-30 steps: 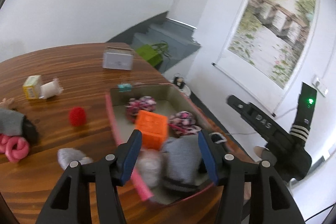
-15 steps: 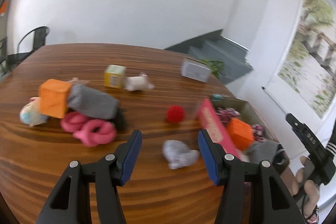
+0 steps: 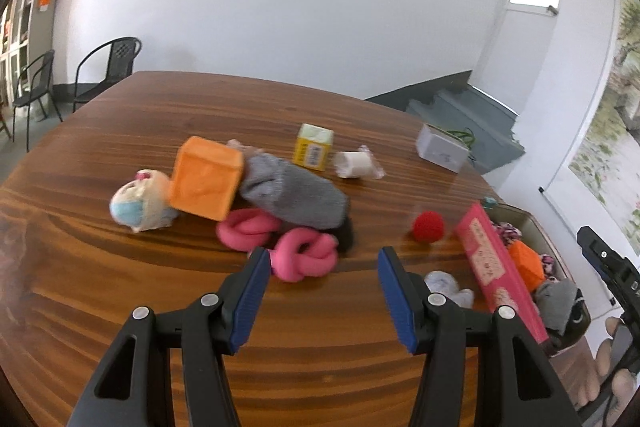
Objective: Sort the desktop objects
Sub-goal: 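Move both tools back toward the remaining toys on the table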
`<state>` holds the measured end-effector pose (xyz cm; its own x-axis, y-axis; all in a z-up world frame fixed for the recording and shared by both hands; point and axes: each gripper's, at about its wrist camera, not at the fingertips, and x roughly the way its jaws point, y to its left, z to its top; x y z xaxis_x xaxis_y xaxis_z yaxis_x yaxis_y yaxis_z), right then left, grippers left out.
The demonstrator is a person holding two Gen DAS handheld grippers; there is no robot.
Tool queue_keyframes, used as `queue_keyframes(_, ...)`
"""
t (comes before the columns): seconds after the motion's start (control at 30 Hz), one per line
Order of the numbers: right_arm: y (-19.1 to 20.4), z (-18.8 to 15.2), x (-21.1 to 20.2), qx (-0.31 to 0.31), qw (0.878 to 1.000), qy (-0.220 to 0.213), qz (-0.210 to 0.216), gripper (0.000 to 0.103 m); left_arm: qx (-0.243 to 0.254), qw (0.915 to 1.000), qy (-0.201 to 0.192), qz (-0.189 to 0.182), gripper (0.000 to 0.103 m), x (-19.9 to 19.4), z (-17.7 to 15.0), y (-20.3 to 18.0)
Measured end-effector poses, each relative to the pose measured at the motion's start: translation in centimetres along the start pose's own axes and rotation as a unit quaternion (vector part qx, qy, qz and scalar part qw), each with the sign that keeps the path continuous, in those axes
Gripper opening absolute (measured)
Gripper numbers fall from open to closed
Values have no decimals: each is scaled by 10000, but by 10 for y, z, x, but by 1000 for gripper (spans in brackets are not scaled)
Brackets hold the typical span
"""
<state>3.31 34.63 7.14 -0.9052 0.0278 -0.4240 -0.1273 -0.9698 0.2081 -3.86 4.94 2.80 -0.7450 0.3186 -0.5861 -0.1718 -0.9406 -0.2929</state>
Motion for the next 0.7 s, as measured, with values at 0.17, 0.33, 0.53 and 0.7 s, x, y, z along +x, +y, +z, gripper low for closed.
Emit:
queue_keyframes(0.17,28,-4,14,-113,9988,345,343,71,-170,9997,-24,201,57,-2,3,29)
queue_keyframes(0.33,53,-12,25,-270,9966,521,580,72,-333,9987,-22,373,57,-2,5,54)
queue_keyframes(0.53,69,-26,35,-422,9935,745,745,72,-273,9984,31,488,57,5,8,66)
queue_keyframes(0.7,75,-33,40,-486,9916,884,814,72,123,9974,-8,709,81,22,17,59)
